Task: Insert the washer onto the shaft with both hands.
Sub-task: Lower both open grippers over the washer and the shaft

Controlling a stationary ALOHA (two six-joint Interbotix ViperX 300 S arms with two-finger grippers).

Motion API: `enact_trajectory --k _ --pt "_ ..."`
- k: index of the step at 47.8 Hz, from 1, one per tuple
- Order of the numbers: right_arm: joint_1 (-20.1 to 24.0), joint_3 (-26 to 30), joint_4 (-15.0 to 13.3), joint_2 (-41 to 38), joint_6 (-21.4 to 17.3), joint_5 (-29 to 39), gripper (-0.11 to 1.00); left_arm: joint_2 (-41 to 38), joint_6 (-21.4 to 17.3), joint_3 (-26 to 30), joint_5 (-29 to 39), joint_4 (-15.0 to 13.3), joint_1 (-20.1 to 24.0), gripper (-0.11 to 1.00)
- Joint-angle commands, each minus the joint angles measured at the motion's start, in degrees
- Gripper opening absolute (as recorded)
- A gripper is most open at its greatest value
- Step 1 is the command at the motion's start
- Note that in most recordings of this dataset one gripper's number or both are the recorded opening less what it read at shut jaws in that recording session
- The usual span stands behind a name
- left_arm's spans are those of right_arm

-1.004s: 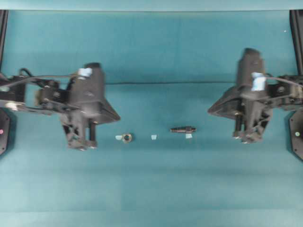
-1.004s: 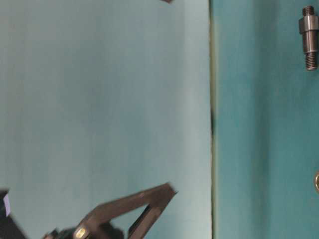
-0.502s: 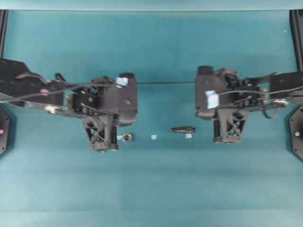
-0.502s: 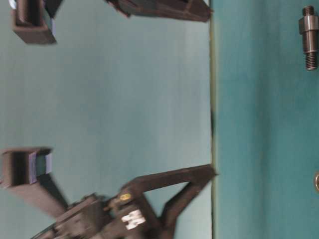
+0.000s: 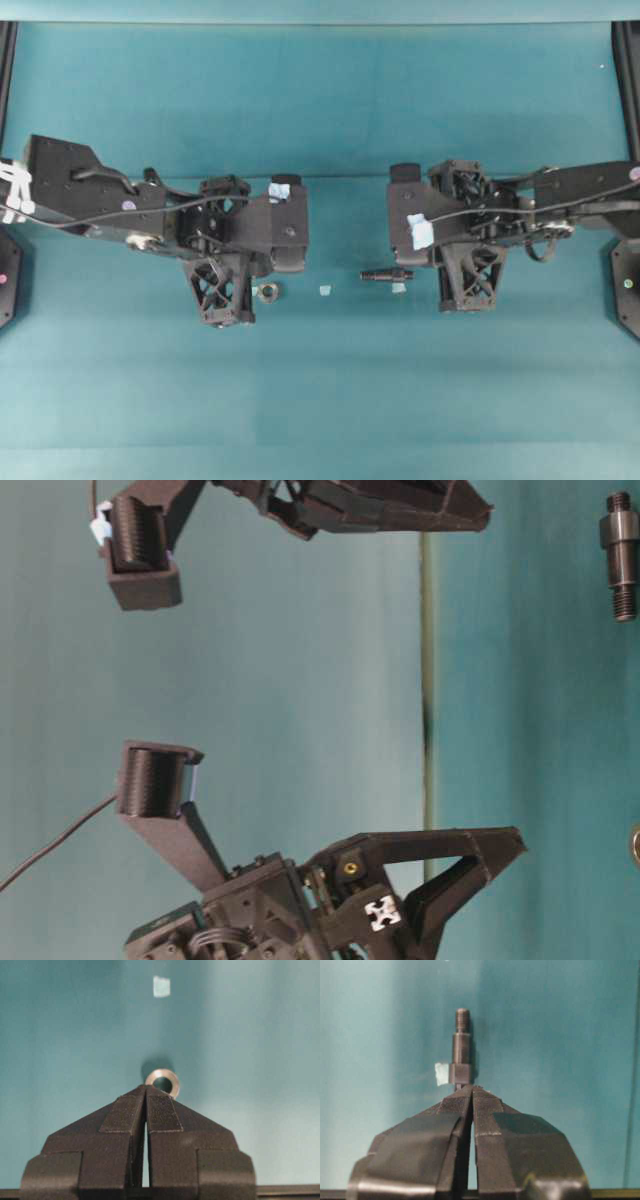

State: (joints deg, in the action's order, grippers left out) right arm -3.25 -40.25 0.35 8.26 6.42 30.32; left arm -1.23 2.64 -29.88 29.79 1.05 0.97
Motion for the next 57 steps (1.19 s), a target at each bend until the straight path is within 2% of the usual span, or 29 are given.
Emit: enact_trajectory --k 1,21,29,32,35,38,41,45,48,52,57 --pt "0.2 0.4 -0.1 -0.1 0.6 -1.1 -0.08 -0.4 -0.1 0.0 -0.4 0.2 -0.2 0.03" --pt "0.2 -0.4 -0.1 -2.4 0.5 -4.4 -0.05 -1.8 0.2 -1.8 -5.2 0.2 -0.4 0.03" --pt "0.2 -0.4 -0.1 -3.3 0.4 -4.4 0.04 -2.0 0.8 -2.4 -5.4 0.2 -0.4 0.04" --pt "0.2 -0.4 -0.1 -3.7 0.4 -4.3 0.12 -2.2 0.8 -2.4 -5.4 0.2 -0.4 0.15" --pt "0.3 -0.2 -0.1 -4.2 0.4 -4.1 0.24 -2.4 0.8 -2.1 -5.4 0.2 -0.4 0.30" --pt "0.2 0.0 -0.1 -4.7 0.3 -4.2 0.40 -2.5 0.9 -1.9 -5.4 0.2 -0.4 0.49" --pt "0.2 0.1 -0.1 -5.0 0.2 -4.2 0.61 -2.5 1.0 -1.9 -5.5 0.2 -0.4 0.68" --pt "0.2 0.3 0.0 -5.4 0.2 -4.2 0.83 -2.5 1.0 -2.1 -5.4 0.2 -0.4 0.90" --pt "0.2 0.3 -0.1 -5.5 0.2 -4.4 0.90 -2.5 0.9 -2.2 -5.6 0.2 -0.4 0.93" --pt "0.2 0.4 -0.1 -5.6 0.2 -4.5 0.87 -2.5 0.9 -2.3 -5.9 0.2 -0.5 0.86" --pt "0.2 0.4 -0.1 -6.0 0.2 -5.0 0.86 -2.8 0.9 -2.5 -6.7 0.2 -0.7 0.86"
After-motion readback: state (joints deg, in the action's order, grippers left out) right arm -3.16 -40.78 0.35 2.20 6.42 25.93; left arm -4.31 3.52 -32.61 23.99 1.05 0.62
